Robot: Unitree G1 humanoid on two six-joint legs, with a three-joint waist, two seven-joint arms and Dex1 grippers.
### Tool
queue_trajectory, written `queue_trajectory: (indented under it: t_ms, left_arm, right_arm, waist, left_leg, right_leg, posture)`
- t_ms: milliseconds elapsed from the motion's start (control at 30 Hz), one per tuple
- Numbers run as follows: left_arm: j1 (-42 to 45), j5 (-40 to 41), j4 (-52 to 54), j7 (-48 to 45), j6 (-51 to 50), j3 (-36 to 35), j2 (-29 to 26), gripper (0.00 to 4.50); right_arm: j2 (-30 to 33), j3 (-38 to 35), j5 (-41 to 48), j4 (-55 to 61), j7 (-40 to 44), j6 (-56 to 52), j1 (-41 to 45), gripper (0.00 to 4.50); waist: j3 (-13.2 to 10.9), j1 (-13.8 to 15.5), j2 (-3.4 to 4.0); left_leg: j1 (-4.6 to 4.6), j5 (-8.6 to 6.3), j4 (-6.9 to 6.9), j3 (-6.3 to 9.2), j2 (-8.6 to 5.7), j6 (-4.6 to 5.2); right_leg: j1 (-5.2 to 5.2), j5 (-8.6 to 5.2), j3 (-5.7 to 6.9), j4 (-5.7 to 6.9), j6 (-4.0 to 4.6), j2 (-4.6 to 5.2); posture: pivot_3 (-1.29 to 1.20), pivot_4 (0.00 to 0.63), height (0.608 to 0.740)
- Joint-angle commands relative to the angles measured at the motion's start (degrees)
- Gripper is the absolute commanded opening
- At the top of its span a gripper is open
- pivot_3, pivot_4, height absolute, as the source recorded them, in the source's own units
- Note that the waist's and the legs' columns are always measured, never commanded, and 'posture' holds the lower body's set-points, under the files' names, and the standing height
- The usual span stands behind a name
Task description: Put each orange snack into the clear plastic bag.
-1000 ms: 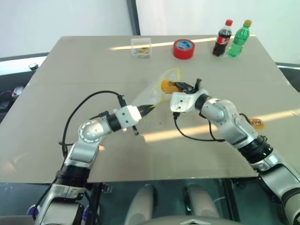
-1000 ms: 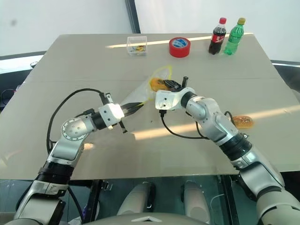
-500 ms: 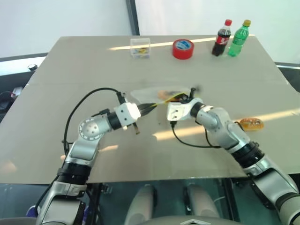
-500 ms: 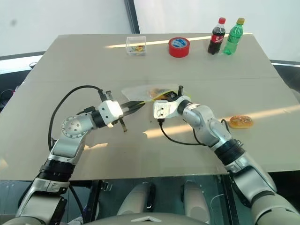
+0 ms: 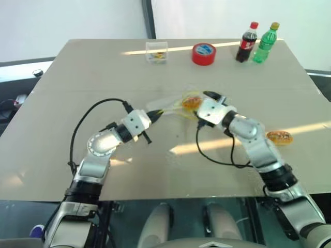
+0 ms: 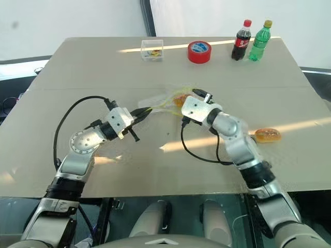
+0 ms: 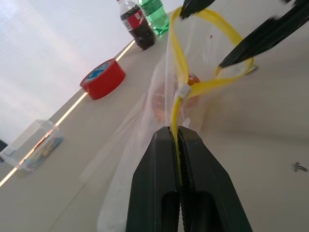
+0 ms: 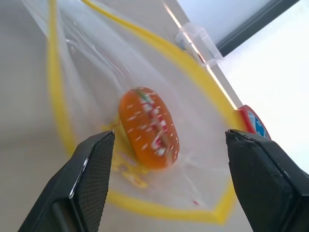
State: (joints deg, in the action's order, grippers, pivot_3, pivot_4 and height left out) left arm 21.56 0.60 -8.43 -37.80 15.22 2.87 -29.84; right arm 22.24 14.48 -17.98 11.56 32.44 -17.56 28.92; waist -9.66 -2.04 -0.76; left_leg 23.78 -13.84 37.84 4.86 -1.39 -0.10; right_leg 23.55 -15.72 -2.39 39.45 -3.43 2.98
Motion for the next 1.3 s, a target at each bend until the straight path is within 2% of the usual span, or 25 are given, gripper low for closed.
queue_trajectory:
  t_ms: [33, 100, 233, 267, 367, 500, 600, 767, 900, 1033, 1300]
  left_arm:
    - [1.7, -1.9, -0.9, 2.9, -0.5, -0.3, 0.5, 0.00]
    - [2.6, -3.4, -2.0, 4.6, 0.1, 0.0, 1.2, 0.00]
    - [4.3, -3.5, -4.0, 5.5, 0.3, -0.2, 2.1, 0.00]
    - [4.4, -3.6, -4.4, 5.6, 0.5, -0.2, 2.2, 0.00]
    - [5.2, -3.6, -5.9, 5.5, 0.9, -0.1, 2.4, 0.00]
    - [6.9, -3.5, -7.9, 5.3, 1.5, 0.3, 3.0, 0.00]
    - [7.8, -3.4, -9.3, 4.9, 2.0, 0.5, 3.3, 0.00]
    - [8.2, -3.3, -10.0, 4.6, 2.5, 0.7, 3.6, 0.00]
    - [8.0, -3.7, -9.8, 5.2, 2.3, 0.8, 3.7, 0.00]
    - [7.7, -3.7, -9.1, 5.7, 1.5, 0.7, 3.9, 0.00]
    - [6.6, -3.6, -7.2, 6.0, 0.0, 0.6, 3.9, 0.00]
  right_arm:
    - [2.0, -5.2, 0.3, 9.9, 0.8, -7.2, -2.7, 3.82]
    - [1.0, -9.7, 1.7, 14.8, 0.5, -18.3, -4.6, 3.82]
    - [-1.3, -18.4, 3.1, 23.6, -2.2, -33.9, -8.3, 3.82]
    - [-3.2, -20.8, 3.0, 25.5, -3.9, -38.4, -8.7, 4.37]
    - [-6.2, -23.7, 0.5, 29.0, -9.3, -47.3, -9.4, 4.44]
    - [-13.2, -27.4, -1.0, 33.3, -15.6, -61.4, -7.2, 4.44]
    - [-19.4, -31.1, -4.2, 34.9, -21.0, -73.6, -2.4, 4.44]
    - [-30.6, -42.6, -9.4, 31.5, -27.2, -74.9, 6.8, 4.44]
    - [-36.4, -51.2, -13.9, 28.9, -31.2, -74.9, 14.9, 4.44]
    - [-37.5, -56.5, -16.9, 25.8, -33.0, -74.9, 20.6, 4.44]
    - [-41.9, -66.1, -15.8, 20.6, -29.1, -74.9, 30.6, 4.44]
  waist:
    - [0.0, 0.0, 0.00]
    - [0.0, 0.0, 0.00]
    - [0.0, 0.1, -0.02]
    - [0.0, 0.0, -0.02]
    - [0.0, -0.1, -0.01]
    - [0.0, -0.1, -0.01]
    - [0.0, -0.2, 0.00]
    - [0.0, -0.2, 0.02]
    - [0.0, 0.1, 0.03]
    - [0.1, -0.2, 0.07]
    - [0.1, -0.5, 0.20]
  left_leg:
    - [-0.01, 0.00, 0.00, 0.01, 0.00, 0.00]
    - [-0.02, 0.00, 0.00, -0.01, 0.00, 0.01]
    - [-0.01, 0.00, 0.03, 0.01, -0.01, 0.01]
    - [-0.02, 0.00, 0.02, 0.00, 0.00, 0.01]
    - [-0.05, 0.00, 0.02, -0.01, 0.00, 0.00]
    - [-0.06, 0.00, 0.04, -0.02, -0.01, 0.00]
    - [-0.06, 0.00, 0.08, -0.03, -0.02, 0.00]
    - [-0.06, 0.01, 0.10, -0.01, -0.03, -0.01]
    - [-0.03, 0.03, 0.10, 0.00, -0.10, -0.05]
    - [-0.05, 0.02, 0.09, -0.02, -0.09, -0.03]
    - [-0.07, 0.00, 0.05, -0.10, -0.07, 0.00]
  right_leg:
    - [-0.01, 0.00, 0.01, 0.00, 0.00, -0.01]
    - [-0.02, 0.00, 0.00, 0.01, 0.00, -0.01]
    - [-0.03, 0.00, 0.00, 0.04, 0.00, 0.00]
    - [-0.03, 0.00, -0.01, 0.04, 0.00, 0.00]
    - [-0.02, 0.00, -0.03, 0.13, 0.00, 0.00]
    - [-0.01, 0.00, -0.04, 0.17, 0.00, 0.00]
    - [0.00, 0.00, -0.05, 0.25, 0.00, 0.00]
    - [0.03, 0.00, -0.04, 0.28, 0.00, 0.00]
    - [0.03, 0.00, -0.03, 0.26, 0.00, 0.09]
    - [0.05, 0.00, -0.04, 0.30, 0.00, 0.07]
    - [0.08, 0.00, -0.11, 0.33, 0.00, 0.05]
  posture:
    - [0.00, 0.150, 0.740]
    - [0.00, 0.150, 0.740]
    - [0.00, 0.150, 0.740]
    - [0.00, 0.150, 0.740]
    - [0.00, 0.150, 0.740]
    - [0.00, 0.150, 0.740]
    - [0.00, 0.150, 0.740]
    - [0.00, 0.150, 0.740]
    - [0.00, 0.150, 0.740]
    - [0.00, 0.150, 0.740]
    - [0.00, 0.150, 0.740]
